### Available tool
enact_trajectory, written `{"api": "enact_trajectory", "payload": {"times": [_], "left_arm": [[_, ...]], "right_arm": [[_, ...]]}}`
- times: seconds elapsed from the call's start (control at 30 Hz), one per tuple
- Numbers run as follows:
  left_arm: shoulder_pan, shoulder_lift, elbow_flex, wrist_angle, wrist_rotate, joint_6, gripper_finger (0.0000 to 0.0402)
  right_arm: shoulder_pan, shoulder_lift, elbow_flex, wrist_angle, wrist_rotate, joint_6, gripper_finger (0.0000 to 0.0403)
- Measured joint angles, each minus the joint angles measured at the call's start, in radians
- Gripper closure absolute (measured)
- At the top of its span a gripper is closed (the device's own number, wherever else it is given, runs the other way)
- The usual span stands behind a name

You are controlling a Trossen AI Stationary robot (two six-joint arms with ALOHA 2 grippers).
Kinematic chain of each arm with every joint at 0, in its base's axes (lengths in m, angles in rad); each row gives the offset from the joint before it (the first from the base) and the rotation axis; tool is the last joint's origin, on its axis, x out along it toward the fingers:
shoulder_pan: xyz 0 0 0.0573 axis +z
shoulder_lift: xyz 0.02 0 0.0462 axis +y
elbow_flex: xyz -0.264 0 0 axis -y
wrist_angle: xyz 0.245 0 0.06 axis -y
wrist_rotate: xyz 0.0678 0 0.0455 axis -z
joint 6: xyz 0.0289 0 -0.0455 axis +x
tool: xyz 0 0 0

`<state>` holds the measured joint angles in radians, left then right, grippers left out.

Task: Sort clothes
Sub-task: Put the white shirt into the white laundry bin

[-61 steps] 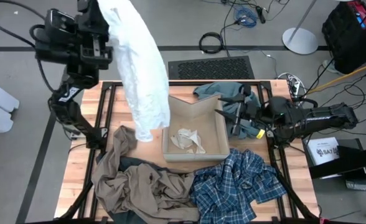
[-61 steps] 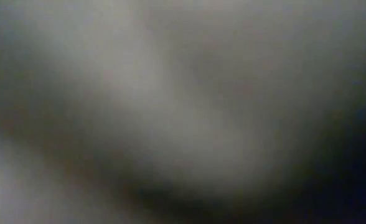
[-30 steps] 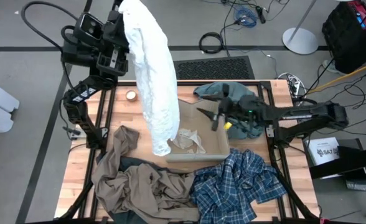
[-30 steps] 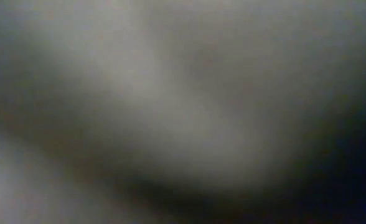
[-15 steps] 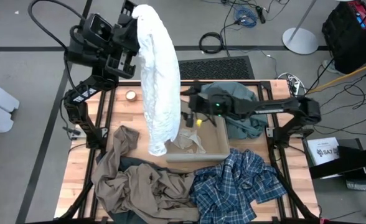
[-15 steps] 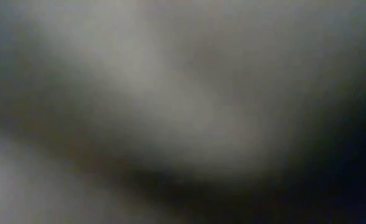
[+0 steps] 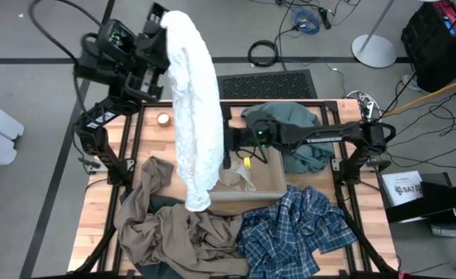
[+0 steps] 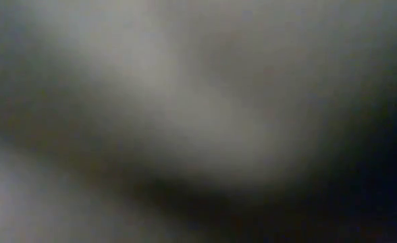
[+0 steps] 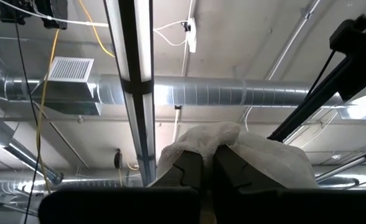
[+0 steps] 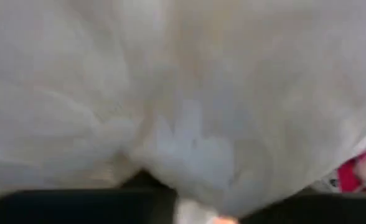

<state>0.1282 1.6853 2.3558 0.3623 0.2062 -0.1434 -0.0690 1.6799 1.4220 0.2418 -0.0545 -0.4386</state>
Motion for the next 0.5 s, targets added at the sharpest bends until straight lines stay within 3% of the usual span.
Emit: {"api": "enact_trajectory", "payload": {"times": [0.03,0.1,0.33,0.5], "left_arm": [[0.0,-0.008,0.0,-0.007,0.0,0.001,0.0388],[0.0,-0.021,0.0,-0.012,0.0,0.002,0.0388],[0.0,-0.045,0.0,-0.017,0.004,0.002,0.0387],[0.0,-0.049,0.0,-0.013,0.005,0.002,0.0386]], "right_arm": [[0.004,-0.021,0.0,0.001,0.015,-0.01,0.0361],[0.012,-0.069,0.002,-0.018,0.039,-0.022,0.0386],[0.036,-0.269,0.002,-0.021,0.086,-0.042,0.04],[0.038,-0.395,0.002,-0.118,0.089,0.051,0.0401]]}}
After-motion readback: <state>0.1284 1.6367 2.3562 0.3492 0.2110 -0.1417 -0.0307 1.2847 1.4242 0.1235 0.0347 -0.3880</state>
